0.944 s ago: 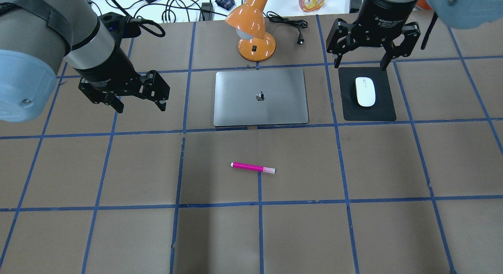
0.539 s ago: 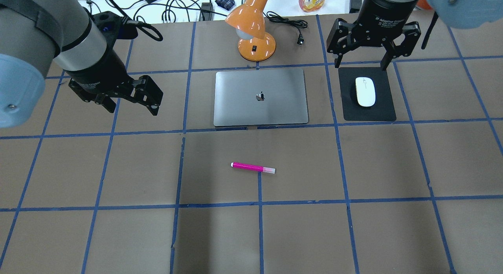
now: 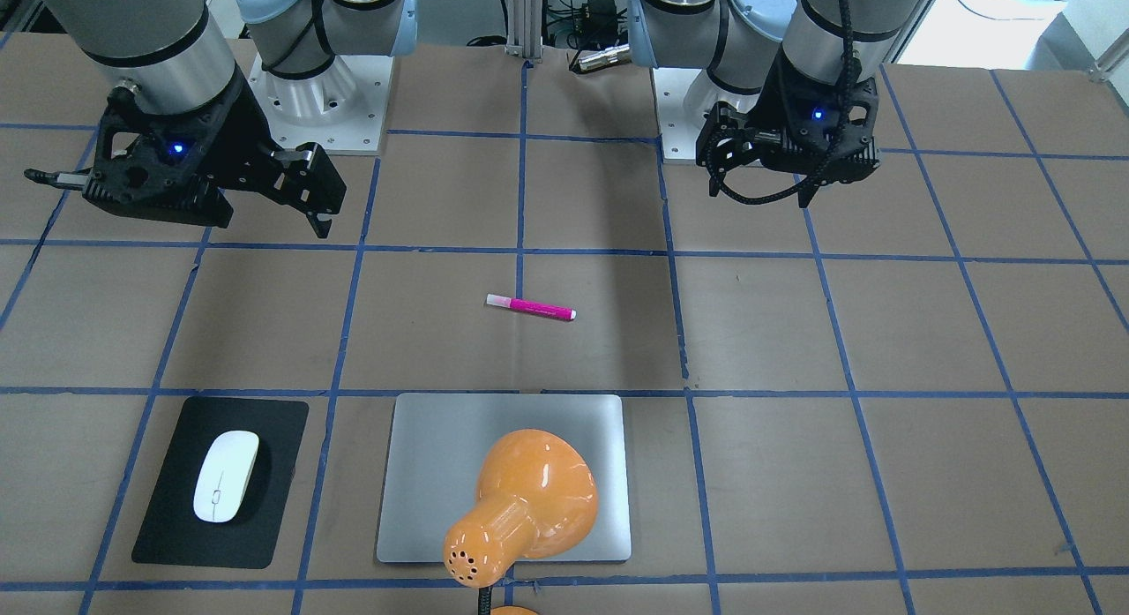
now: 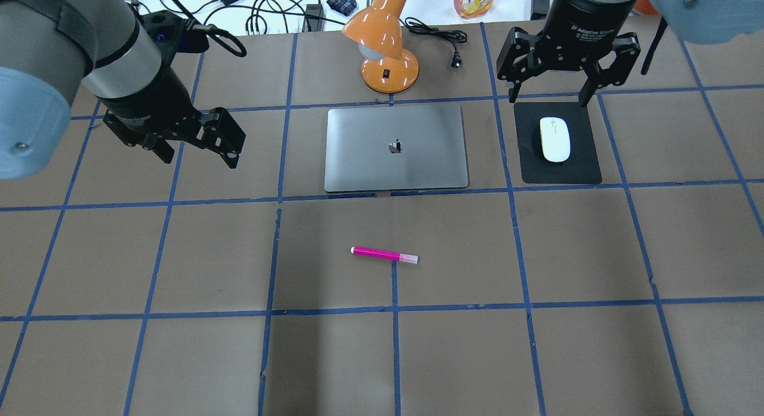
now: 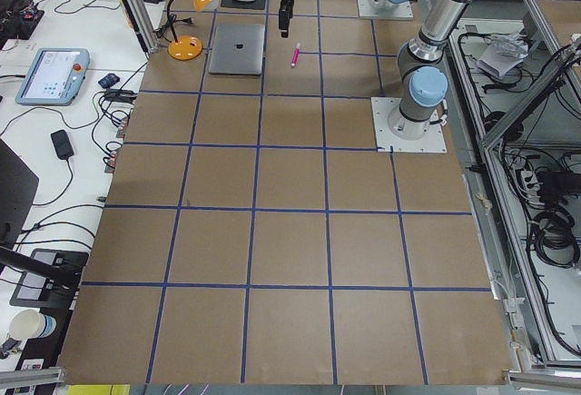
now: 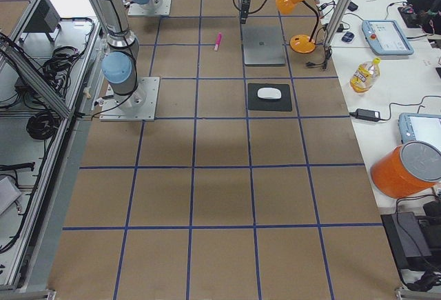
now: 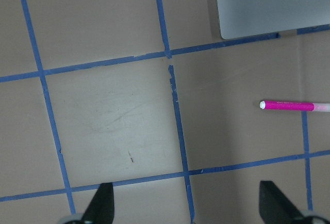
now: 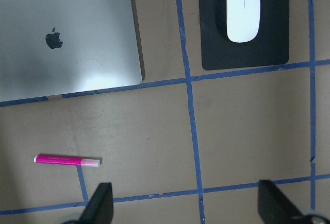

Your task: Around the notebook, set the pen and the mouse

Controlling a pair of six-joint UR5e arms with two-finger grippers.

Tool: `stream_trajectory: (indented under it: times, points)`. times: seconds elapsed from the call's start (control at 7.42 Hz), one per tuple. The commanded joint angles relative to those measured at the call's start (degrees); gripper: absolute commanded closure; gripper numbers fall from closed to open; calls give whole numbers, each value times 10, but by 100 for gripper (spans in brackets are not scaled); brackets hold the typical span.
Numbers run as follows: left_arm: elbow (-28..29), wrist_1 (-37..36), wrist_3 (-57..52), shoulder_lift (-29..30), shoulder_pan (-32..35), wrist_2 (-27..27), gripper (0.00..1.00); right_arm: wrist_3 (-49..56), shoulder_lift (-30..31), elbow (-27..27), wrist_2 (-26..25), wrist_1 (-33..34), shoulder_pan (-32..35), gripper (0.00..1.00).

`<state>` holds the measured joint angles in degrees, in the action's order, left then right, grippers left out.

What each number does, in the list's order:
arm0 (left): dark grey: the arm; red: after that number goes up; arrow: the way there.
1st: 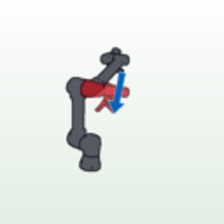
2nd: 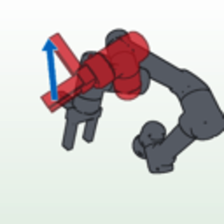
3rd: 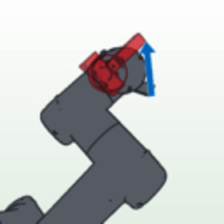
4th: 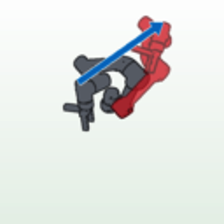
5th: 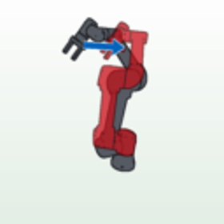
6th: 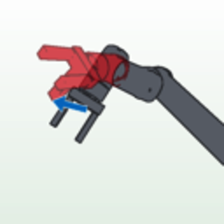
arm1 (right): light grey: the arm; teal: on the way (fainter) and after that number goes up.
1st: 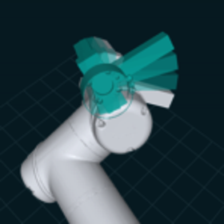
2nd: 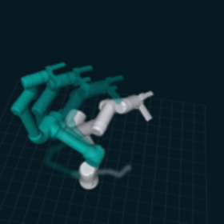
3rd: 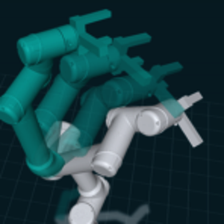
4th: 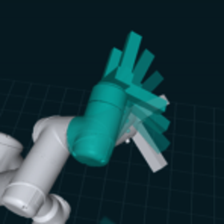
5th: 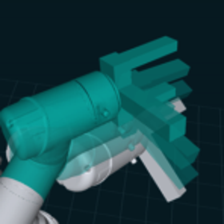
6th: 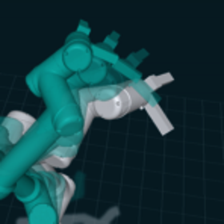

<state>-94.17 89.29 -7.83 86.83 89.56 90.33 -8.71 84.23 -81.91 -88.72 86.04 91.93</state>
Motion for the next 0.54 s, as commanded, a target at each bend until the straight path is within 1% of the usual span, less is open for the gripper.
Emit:
stream_trajectory:
  times: [0.0, 0.4]
  points:
    - [31, 14, 1, 21, -2, 0, 0, 1, 0, -1, 0, 0, 0, 0]
    - [32, 12, 1, 25, -2, -2, 0, 1, 1, 0, -1, -1, 0, 0]
